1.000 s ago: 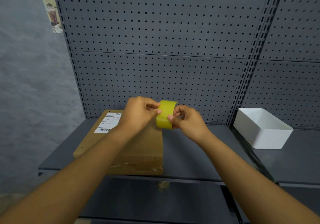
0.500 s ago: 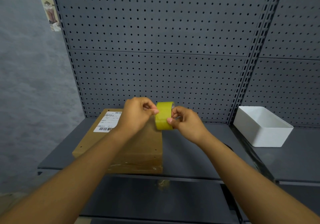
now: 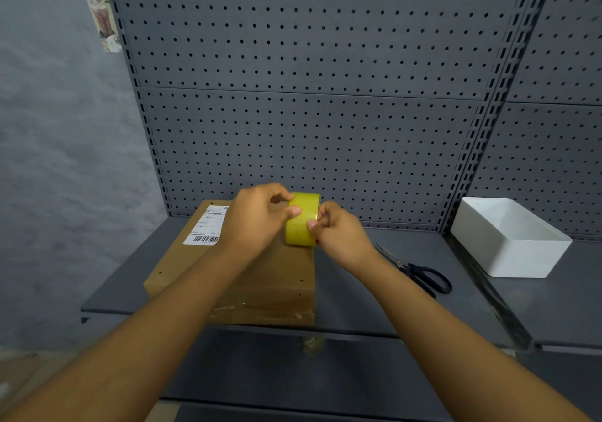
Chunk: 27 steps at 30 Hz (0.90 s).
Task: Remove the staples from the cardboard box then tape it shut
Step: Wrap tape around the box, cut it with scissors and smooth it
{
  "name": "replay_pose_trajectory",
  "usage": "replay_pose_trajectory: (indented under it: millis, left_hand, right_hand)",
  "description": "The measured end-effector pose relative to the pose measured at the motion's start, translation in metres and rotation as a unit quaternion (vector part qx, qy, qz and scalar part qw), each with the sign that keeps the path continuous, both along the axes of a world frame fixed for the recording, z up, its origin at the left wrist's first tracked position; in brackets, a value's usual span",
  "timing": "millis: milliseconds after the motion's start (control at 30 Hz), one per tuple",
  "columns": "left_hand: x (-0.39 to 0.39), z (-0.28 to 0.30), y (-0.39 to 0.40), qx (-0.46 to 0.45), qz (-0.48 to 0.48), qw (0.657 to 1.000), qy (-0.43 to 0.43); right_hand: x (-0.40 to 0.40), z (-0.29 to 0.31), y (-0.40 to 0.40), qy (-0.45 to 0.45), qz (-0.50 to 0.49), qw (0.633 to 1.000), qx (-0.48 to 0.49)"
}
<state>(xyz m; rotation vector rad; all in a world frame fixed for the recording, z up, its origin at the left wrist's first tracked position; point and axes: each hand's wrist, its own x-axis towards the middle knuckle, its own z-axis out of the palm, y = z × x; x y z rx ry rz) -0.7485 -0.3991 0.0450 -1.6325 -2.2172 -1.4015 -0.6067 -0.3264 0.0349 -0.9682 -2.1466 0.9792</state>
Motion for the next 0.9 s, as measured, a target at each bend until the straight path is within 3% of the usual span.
replay_pose_trajectory:
  millis: [700,900]
  left_hand:
    - [0.009,-0.005,0.007,0.030,0.024,0.999,0.007]
    - [0.007,-0.002,0.005,-0.020,0.033,0.995,0.088]
  right_hand:
    - [-0.001,0.012,0.011,-0.035,-0.015,0.999,-0.004]
    - [-0.001,0.013,0.011,-0.036,-0.012,0.999,-0.006]
